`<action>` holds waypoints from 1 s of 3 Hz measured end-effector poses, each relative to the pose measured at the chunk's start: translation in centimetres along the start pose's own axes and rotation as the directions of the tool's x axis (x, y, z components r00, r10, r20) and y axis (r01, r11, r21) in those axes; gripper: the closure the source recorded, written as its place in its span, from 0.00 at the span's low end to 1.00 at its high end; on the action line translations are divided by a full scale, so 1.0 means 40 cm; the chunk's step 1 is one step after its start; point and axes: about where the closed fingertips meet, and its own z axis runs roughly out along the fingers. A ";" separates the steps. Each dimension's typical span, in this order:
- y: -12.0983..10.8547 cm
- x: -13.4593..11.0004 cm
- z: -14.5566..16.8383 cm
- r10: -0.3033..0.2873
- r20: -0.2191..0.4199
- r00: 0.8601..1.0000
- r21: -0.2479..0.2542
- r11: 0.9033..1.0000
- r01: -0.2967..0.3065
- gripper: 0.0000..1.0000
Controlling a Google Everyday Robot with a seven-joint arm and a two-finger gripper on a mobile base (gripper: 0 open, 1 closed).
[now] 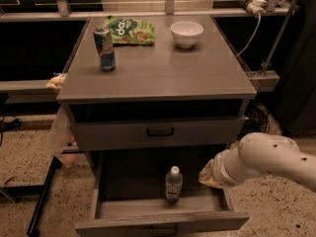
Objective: Pick blue plastic bottle from bottom drawer and place on counter
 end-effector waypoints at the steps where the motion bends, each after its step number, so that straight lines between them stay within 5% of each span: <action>1: -0.024 0.027 0.086 0.027 0.067 0.997 0.040 0.999 -0.029 0.81; 3: -0.045 0.024 0.165 0.058 0.182 0.982 0.059 0.996 -0.070 0.35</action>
Offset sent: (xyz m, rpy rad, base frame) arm 0.0406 0.0036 -0.0672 0.1847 -0.1187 -0.0684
